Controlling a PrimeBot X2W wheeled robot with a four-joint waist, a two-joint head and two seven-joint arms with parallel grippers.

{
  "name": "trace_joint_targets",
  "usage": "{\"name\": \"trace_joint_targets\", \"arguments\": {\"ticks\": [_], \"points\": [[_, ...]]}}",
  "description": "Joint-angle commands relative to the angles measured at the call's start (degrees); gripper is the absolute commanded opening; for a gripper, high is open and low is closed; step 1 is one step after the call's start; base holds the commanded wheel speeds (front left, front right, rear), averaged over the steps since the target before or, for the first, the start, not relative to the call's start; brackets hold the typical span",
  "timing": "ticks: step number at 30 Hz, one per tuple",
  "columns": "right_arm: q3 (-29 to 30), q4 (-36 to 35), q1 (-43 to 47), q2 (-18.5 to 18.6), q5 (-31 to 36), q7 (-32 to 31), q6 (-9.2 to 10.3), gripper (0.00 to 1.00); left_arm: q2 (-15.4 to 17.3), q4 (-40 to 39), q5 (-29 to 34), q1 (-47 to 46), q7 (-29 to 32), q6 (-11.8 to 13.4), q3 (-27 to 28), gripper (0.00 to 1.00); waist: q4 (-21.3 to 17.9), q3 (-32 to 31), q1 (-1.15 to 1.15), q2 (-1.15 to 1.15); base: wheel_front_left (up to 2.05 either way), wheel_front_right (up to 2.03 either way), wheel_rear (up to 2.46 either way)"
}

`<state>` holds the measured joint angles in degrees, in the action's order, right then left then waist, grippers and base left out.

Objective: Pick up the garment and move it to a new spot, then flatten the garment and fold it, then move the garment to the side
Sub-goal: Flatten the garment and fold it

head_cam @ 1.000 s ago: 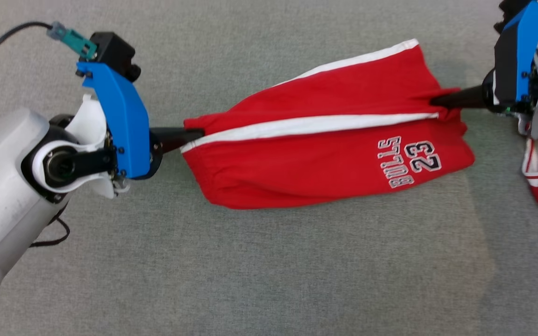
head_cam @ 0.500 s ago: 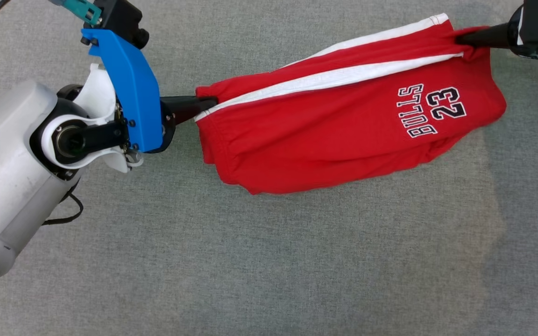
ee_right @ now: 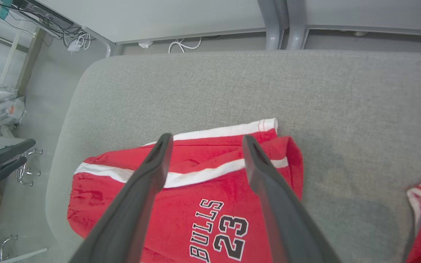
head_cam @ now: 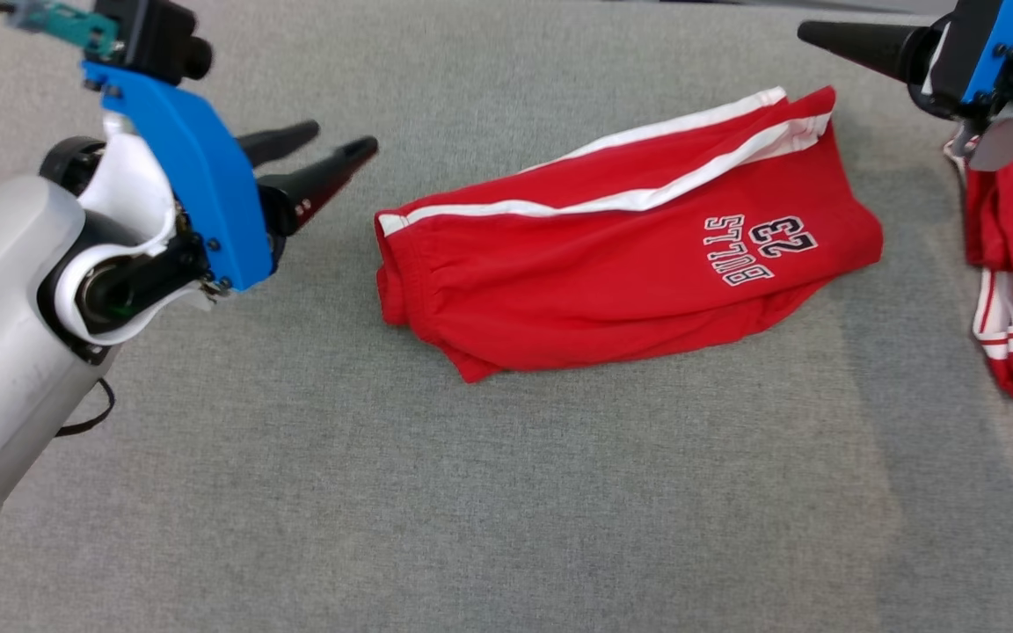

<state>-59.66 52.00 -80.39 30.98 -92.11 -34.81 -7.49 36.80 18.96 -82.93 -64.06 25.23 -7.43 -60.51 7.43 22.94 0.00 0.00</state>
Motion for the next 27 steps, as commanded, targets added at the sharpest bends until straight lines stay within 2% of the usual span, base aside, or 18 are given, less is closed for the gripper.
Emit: {"name": "trace_joint_targets", "arguments": {"ticks": [1, 6, 9, 12, 15, 20, 27], "points": [[0.11, -2.09, 1.34, 0.85, 1.48, 3.23, -0.01, 1.0, 0.48, -0.04, 1.4, 1.15, -2.68, -0.09, -0.1, 1.0, -0.71, -1.25, 0.0, 0.0, 0.0, 0.0, 0.0], [0.24, -10.3, 6.35, 3.05, 7.23, 20.74, -0.01, 1.0, 1.64, 2.24, 6.14, 3.54, -13.45, -0.09, -0.11, 1.0, -1.34, -4.08, 0.0, 0.0, 0.0, 0.0, 0.0], [0.18, -12.45, 9.51, 3.47, 10.21, 30.58, -0.02, 1.0, 1.6, 4.37, 10.14, 4.91, -20.22, 0.16, -0.42, 1.0, -1.64, -5.78, 0.0, 0.0, 0.0, 0.0, 0.0], [0.27, -13.33, 12.9, 2.84, 12.21, 39.34, -0.01, 1.0, 0.89, 6.29, 14.11, 6.83, -28.37, 1.84, -0.02, 1.0, -2.05, -7.63, 0.0, 0.0, 0.0, 0.0, 0.0], [0.04, -13.03, 16.06, 2.17, 13.97, 46.28, -0.01, 1.0, 0.19, 7.54, 16.18, 9.59, -35.05, 4.9, 0.62, 1.0, -2.53, -9.35, 0.0, 0.0, 0.0, 0.0, 0.0], [2.43, -11.44, 20.83, 0.63, 17.41, 49.93, -0.01, 1.0, -0.53, 5.97, 18.51, 13.77, -39.69, 9.93, 2.79, 1.0, -2.95, -10.88, 0.0, 0.0, 0.0, 0.0, 0.0], [15.94, -11.41, 29.98, -2.53, 27.62, 49.98, -0.01, 1.0, -2.15, -0.44, 22.5, 22.07, -40.44, 14.93, 9.51, 1.0, -2.27, -11.02, 0.0, 0.0, 0.0, 0.0, 0.0]]}}
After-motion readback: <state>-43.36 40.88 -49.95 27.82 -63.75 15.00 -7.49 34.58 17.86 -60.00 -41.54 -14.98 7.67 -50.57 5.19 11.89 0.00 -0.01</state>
